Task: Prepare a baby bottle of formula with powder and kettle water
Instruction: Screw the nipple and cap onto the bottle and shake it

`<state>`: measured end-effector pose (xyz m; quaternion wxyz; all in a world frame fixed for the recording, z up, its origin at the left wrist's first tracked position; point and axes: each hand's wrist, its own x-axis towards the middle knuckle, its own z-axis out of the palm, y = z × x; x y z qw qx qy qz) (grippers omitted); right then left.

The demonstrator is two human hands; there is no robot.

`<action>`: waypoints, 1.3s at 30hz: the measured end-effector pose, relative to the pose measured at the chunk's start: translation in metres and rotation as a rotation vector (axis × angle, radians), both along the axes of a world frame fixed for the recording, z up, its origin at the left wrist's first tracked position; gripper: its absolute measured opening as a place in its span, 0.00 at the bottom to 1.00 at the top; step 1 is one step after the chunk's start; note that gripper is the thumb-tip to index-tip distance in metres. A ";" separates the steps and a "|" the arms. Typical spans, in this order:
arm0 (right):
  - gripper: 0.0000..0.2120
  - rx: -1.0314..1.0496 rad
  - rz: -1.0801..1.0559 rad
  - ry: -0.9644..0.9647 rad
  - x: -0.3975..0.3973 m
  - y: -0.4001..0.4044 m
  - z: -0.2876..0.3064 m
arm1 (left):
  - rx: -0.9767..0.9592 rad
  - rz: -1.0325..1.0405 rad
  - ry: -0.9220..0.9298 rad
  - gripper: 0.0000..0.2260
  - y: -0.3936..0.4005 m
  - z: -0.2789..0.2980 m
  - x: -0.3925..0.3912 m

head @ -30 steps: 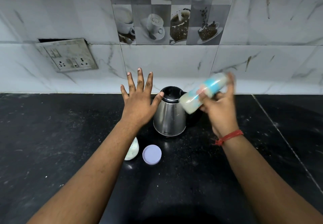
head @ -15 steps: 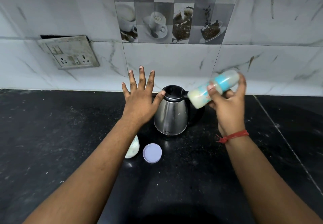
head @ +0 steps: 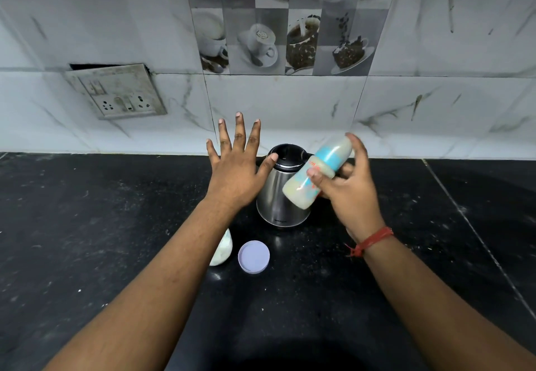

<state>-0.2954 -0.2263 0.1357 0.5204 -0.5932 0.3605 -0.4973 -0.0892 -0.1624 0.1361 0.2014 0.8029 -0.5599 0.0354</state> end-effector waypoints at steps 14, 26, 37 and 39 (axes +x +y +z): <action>0.39 0.089 -0.182 -0.331 -0.010 -0.019 0.022 | -0.024 0.004 0.004 0.36 0.002 0.003 0.001; 0.39 0.012 -0.227 -0.247 -0.012 -0.016 0.018 | -0.012 0.001 -0.019 0.36 0.005 0.006 0.002; 0.38 0.012 -0.136 -0.097 -0.005 -0.011 0.023 | 0.002 0.003 -0.007 0.36 0.006 0.007 0.000; 0.40 0.010 0.089 0.169 -0.006 -0.012 0.024 | -0.004 0.002 -0.015 0.37 0.006 0.008 0.001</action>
